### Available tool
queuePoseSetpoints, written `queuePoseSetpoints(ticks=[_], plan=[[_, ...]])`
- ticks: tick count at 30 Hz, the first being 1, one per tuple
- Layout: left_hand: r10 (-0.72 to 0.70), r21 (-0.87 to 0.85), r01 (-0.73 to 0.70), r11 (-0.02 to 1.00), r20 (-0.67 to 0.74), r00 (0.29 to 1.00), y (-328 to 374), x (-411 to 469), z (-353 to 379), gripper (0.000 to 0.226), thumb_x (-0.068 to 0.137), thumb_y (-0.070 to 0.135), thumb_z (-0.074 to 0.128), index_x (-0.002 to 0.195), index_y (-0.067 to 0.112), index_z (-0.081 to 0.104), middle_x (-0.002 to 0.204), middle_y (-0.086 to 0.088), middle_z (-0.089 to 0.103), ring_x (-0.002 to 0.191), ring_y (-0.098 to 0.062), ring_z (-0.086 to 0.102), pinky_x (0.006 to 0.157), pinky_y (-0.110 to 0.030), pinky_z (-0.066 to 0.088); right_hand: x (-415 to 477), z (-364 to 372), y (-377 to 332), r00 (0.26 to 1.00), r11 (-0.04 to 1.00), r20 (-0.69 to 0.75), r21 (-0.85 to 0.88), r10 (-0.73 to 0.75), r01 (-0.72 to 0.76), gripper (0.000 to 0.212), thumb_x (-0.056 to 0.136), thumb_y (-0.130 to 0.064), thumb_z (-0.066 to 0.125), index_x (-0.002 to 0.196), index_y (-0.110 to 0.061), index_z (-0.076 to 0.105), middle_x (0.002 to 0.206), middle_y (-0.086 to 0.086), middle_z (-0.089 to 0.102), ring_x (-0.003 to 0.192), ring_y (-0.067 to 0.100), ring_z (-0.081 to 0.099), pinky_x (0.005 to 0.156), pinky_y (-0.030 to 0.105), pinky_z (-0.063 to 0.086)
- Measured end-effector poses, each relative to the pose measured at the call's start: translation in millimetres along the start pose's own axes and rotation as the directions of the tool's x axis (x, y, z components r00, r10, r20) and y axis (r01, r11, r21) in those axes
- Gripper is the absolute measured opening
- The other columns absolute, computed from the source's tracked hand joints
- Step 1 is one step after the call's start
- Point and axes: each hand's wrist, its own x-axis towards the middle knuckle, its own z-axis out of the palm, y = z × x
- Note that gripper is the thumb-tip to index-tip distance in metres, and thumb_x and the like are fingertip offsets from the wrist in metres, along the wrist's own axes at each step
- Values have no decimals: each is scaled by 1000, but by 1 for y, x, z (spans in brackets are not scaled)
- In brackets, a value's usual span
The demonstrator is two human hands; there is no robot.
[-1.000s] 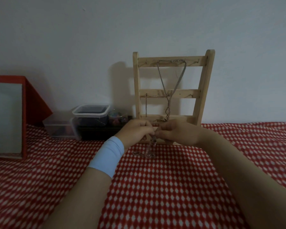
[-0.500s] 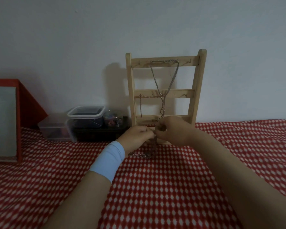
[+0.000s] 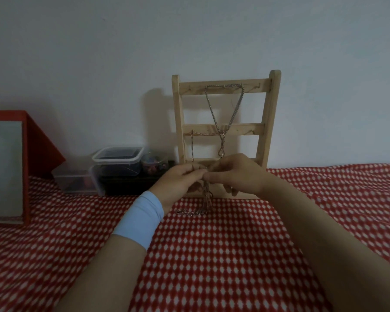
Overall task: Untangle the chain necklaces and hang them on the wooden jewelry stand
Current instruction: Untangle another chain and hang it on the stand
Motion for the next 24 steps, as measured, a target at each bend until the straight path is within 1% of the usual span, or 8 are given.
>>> queuePoseSetpoints(ticks=[3, 6, 10, 12, 16, 19, 20, 24], plan=[[38, 79, -40, 996, 21, 999, 2, 0, -2, 18, 96, 24, 60, 99, 12, 73, 103, -10, 74, 100, -24, 69, 91, -35, 56, 0, -2, 3, 999, 998, -43, 58, -29, 32, 9, 86, -19, 80, 88, -10, 79, 57, -8, 66, 50, 7, 53, 51, 23, 51], [99, 218, -103, 971, 31, 995, 4, -1, -5, 17, 96, 27, 58, 95, 19, 73, 81, 3, 71, 78, -8, 65, 77, -20, 52, -1, -4, 2, 1000, 994, -13, 111, -14, 16, 9, 92, -15, 74, 84, -11, 76, 60, -8, 66, 51, 8, 53, 52, 24, 51], [69, 383, -100, 918, 93, 993, 3, 1, -6, 22, 98, 29, 54, 85, 23, 71, 78, 6, 66, 76, -4, 60, 80, -25, 48, 0, 0, -1, 993, 952, 61, 283, 104, -117, 22, 100, -20, 54, 87, -6, 65, 73, 4, 61, 58, 17, 54, 58, 35, 51], [30, 417, -77, 905, 117, 993, 5, 1, -3, 25, 98, 27, 53, 90, 14, 72, 84, 0, 68, 82, -10, 62, 84, -30, 48, -1, 5, -1, 989, 966, 67, 218, 130, -141, 25, 99, -25, 53, 87, -5, 63, 78, 11, 57, 63, 20, 52, 61, 34, 49], [-1, 219, -26, 975, 121, 993, 7, -1, 1, 23, 91, 29, 56, 77, 14, 67, 77, 0, 61, 77, -14, 56, 82, -31, 43, -3, 8, -1, 989, 967, 127, 231, 80, -108, 36, 102, -36, 55, 91, -2, 64, 75, 10, 50, 70, 24, 44, 65, 32, 38], [-37, -35, 39, 999, 65, 997, 3, 3, 4, 46, 80, 36, 58, 102, -3, 70, 102, -22, 68, 97, -38, 61, 98, -45, 47, -5, 2, -1, 983, 986, 179, 155, 29, -58, 39, 100, -38, 57, 86, -2, 64, 79, 15, 53, 73, 25, 47, 71, 36, 41], [-49, -65, 53, 996, 60, 997, 3, 4, 5, 45, 83, 33, 56, 107, -2, 70, 107, -23, 68, 100, -36, 62, 98, -45, 47, -5, 1, 1, 982, 992, 188, 124, 14, -37, 39, 99, -37, 59, 83, -2, 65, 78, 14, 55, 72, 24, 49, 71, 33, 43], [-103, -109, 110, 988, 70, 992, 0, 7, 6, 35, 88, 26, 55, 111, 2, 67, 78, -1, 59, 72, -12, 50, 67, -25, 43, 2, 5, 5, 998, 982, 28, 179, 57, -61, 28, 99, -24, 61, 75, -10, 63, 63, -3, 59, 60, 15, 52, 59, 28, 46]])
